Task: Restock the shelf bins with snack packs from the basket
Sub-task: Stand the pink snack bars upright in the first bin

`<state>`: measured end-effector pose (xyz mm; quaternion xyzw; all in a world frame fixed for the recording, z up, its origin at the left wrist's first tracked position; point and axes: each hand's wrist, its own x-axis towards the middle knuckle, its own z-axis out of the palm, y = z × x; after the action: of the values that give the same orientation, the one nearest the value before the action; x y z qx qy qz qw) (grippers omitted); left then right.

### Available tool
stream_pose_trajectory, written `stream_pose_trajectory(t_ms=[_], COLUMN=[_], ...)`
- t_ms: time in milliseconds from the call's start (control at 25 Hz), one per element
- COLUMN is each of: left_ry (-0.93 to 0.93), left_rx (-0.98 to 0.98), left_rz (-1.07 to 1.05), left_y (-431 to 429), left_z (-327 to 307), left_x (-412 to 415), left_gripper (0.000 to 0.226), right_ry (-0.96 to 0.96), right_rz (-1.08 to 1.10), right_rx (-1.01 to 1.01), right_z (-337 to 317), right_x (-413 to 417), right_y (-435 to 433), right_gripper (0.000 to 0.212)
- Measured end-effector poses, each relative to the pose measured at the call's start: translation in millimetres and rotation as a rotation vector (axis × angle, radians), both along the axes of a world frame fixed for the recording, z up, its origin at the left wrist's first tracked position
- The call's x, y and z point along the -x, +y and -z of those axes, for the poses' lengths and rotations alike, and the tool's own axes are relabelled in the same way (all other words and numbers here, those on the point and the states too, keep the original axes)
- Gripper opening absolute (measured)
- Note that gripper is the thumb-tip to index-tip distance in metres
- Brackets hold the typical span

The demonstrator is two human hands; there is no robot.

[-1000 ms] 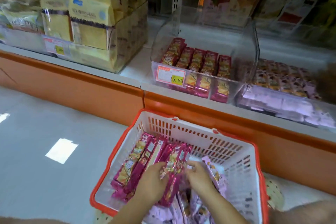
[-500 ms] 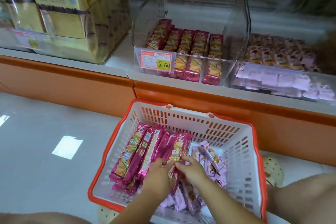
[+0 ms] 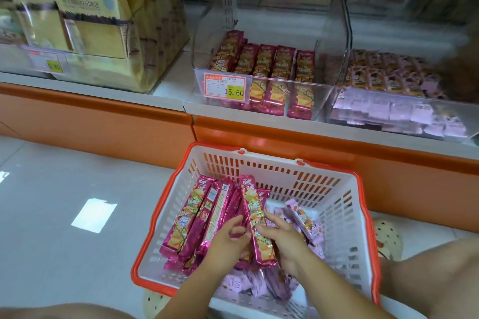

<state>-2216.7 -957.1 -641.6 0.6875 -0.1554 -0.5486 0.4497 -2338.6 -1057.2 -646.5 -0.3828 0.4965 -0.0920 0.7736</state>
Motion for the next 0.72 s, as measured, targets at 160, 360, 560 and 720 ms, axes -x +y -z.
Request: stream_pose_trajectory(t_ms=[160,360,560,720], left_ry=[0.082,0.173,0.134,0.085], left_rx=[0.044,0.130,0.148,0.208], left_rz=[-0.078,-0.111,-0.074,-0.091], left_y=[-3,-6,-5,-9], left_z=[-17,-28,-34,-59], left_x=[-8,-12,-12,-17], left_gripper=[0.031,0.033,0.032,0.027], right_ry=[-0.087,-0.141,-0.100,-0.105], right_rz=[-0.001,0.026,-0.005,-0.063], right_rx=[0.047,0.134,0.176,0.230], right_z=[-12,-24,-36,-60], right_x=[-1,7,11,8], right_y=[4,12,16,13], right_gripper=[0.054,0.046,0.049,0.039])
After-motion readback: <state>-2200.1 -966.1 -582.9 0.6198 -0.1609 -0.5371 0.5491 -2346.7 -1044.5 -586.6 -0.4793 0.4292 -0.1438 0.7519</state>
